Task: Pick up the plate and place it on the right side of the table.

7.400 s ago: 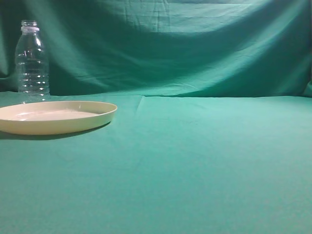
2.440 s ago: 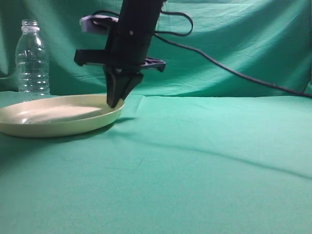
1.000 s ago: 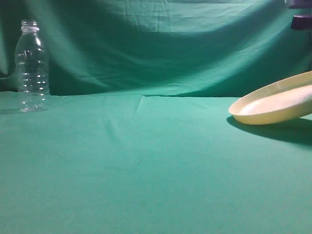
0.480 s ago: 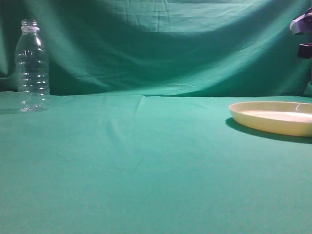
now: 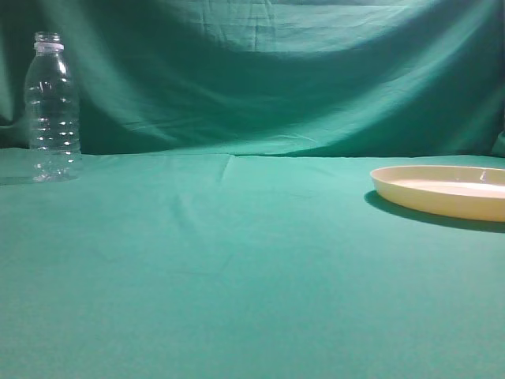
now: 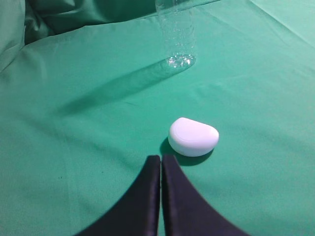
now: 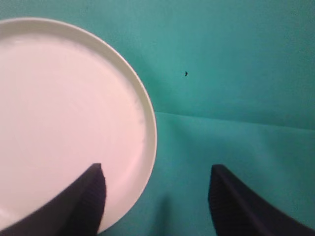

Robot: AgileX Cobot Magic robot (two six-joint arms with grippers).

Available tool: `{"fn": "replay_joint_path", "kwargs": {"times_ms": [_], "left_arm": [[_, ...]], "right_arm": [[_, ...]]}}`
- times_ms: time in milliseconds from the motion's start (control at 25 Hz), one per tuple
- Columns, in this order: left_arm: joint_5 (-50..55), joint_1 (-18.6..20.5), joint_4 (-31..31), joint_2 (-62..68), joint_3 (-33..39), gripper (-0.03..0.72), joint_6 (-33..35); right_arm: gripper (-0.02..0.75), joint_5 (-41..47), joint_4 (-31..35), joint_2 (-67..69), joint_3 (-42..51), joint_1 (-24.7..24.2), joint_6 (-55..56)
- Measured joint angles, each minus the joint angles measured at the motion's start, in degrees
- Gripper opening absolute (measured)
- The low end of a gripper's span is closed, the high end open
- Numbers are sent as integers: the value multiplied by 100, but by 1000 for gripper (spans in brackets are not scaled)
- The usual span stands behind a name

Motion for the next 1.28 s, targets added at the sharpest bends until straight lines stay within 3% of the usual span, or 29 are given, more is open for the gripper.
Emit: {"fn": "replay_joint_path", "kwargs": {"times_ms": [40,240,360,600,960,1280], "left_arm": [[0,0,0,0,0,0,0],[0,0,0,0,0,0,0],[0,0,0,0,0,0,0],[0,0,0,0,0,0,0],[0,0,0,0,0,0,0],[0,0,0,0,0,0,0]], "right_arm": [[418,166,24,-177,-78,0,0],[97,837,575,-1315,-237,0,0],[0,982,971,-2169,-261,0,-11],[0,942,1215,-4084,-169,0,-98],[0,-253,1208,-7297,1593,0,-131],[0,-4,1248,-8608,2593,0,-140]]}}
